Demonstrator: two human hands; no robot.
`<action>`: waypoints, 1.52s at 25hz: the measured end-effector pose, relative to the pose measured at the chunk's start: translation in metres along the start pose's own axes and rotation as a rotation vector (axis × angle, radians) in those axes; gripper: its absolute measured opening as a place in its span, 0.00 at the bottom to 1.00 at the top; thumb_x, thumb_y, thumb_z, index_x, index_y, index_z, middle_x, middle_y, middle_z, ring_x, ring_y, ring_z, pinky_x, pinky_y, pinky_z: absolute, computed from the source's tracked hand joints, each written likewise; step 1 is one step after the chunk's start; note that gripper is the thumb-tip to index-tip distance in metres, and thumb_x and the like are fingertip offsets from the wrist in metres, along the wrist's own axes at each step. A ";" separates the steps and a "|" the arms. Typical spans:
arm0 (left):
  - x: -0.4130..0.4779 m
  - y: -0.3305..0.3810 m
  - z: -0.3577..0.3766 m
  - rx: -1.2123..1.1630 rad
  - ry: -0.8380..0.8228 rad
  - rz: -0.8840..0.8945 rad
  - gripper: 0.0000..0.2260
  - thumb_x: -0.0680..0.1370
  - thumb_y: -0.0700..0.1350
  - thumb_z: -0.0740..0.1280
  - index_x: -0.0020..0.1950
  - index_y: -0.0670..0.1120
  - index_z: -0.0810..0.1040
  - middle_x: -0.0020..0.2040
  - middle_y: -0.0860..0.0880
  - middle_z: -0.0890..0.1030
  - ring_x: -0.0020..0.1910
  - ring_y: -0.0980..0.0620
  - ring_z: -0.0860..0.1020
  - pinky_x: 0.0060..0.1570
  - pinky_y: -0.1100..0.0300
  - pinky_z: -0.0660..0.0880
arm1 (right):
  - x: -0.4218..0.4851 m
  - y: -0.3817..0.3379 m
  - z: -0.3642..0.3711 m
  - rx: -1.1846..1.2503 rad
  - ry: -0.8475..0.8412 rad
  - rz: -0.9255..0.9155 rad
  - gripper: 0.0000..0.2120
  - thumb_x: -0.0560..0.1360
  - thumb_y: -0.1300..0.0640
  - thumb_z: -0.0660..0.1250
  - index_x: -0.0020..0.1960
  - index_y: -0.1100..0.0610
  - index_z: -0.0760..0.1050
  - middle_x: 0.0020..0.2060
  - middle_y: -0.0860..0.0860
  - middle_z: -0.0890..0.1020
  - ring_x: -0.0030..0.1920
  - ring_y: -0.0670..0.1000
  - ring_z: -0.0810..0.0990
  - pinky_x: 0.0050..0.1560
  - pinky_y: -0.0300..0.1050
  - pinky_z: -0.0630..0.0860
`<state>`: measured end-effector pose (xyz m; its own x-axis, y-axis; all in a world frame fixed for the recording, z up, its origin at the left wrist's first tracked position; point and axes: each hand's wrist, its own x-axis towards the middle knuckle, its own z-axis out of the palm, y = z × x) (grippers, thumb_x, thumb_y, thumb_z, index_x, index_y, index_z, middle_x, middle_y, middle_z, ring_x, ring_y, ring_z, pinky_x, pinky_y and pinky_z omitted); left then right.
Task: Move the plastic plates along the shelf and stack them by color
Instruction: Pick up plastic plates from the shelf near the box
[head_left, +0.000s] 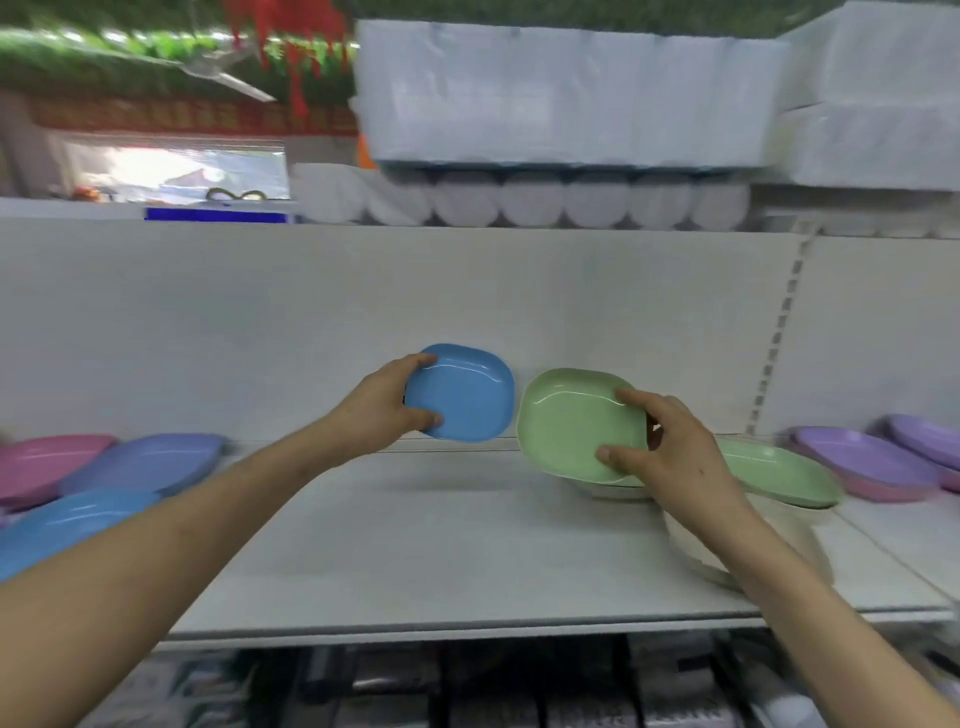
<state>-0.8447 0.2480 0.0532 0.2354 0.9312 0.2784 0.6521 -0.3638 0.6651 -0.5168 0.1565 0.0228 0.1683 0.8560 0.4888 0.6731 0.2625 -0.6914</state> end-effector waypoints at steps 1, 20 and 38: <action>-0.013 -0.018 -0.022 0.007 0.025 -0.024 0.34 0.76 0.45 0.75 0.79 0.56 0.65 0.66 0.54 0.71 0.61 0.51 0.73 0.54 0.61 0.72 | 0.001 -0.015 0.021 0.012 -0.036 -0.024 0.33 0.70 0.56 0.80 0.73 0.48 0.74 0.54 0.44 0.76 0.50 0.42 0.75 0.53 0.43 0.71; -0.221 -0.237 -0.302 0.090 0.234 -0.212 0.33 0.73 0.46 0.78 0.75 0.57 0.70 0.63 0.53 0.76 0.50 0.57 0.79 0.47 0.66 0.74 | -0.069 -0.260 0.282 0.144 -0.328 -0.163 0.33 0.69 0.56 0.80 0.72 0.48 0.74 0.57 0.42 0.76 0.53 0.43 0.76 0.58 0.47 0.75; -0.280 -0.313 -0.391 0.009 0.245 -0.173 0.30 0.75 0.48 0.77 0.75 0.59 0.70 0.60 0.51 0.77 0.52 0.54 0.80 0.48 0.62 0.75 | -0.122 -0.348 0.350 0.169 -0.287 -0.105 0.33 0.70 0.56 0.80 0.72 0.48 0.74 0.57 0.42 0.76 0.53 0.43 0.77 0.56 0.46 0.75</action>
<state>-1.3963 0.0915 0.0384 -0.0599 0.9453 0.3208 0.6743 -0.1987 0.7112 -1.0236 0.1164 0.0174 -0.1214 0.9045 0.4088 0.5434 0.4052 -0.7352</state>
